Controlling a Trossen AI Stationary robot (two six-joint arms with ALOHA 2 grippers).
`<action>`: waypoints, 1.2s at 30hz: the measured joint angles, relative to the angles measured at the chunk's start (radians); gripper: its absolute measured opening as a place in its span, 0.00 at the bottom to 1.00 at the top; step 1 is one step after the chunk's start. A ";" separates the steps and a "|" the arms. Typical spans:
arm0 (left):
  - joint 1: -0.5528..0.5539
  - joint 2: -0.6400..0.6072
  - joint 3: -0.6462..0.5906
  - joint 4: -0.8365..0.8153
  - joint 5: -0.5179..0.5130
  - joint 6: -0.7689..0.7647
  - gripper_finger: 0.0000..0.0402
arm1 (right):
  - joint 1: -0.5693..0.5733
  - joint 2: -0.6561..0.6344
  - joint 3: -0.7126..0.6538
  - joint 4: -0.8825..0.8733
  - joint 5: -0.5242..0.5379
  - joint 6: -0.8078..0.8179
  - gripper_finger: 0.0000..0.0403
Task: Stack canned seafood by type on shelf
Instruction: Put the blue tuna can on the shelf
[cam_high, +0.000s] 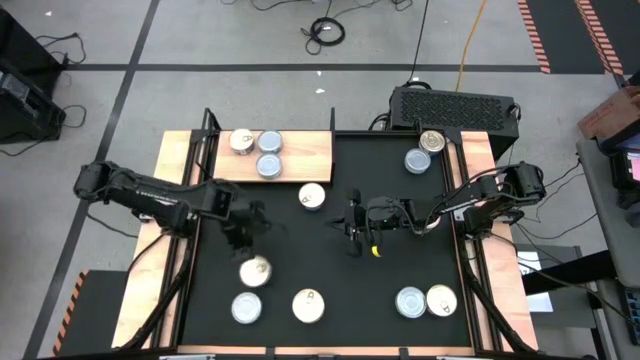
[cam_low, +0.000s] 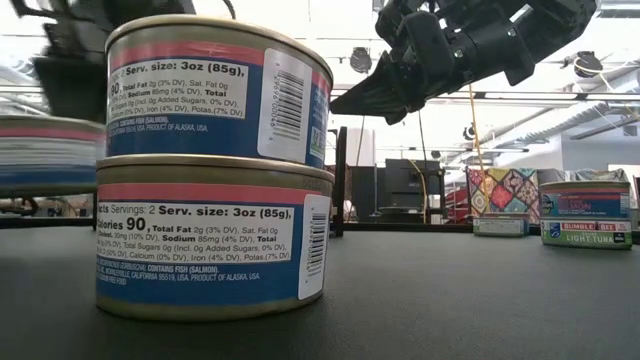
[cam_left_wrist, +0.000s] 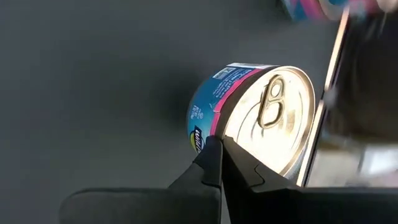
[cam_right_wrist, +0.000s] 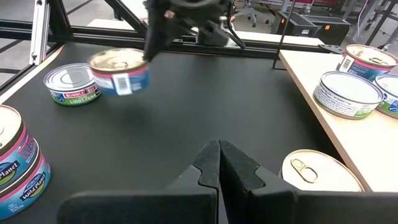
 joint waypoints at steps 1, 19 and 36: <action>0.022 0.000 0.000 0.014 -0.002 -0.013 0.00 | 0.000 0.000 0.000 -0.001 0.000 0.000 0.00; 0.421 -0.101 0.000 -0.071 -0.221 -0.286 0.00 | 0.000 0.000 0.000 -0.016 0.000 0.000 0.00; 0.373 -0.510 -0.094 -0.271 -0.549 -0.792 0.00 | 0.000 0.000 0.000 -0.038 0.000 -0.012 0.00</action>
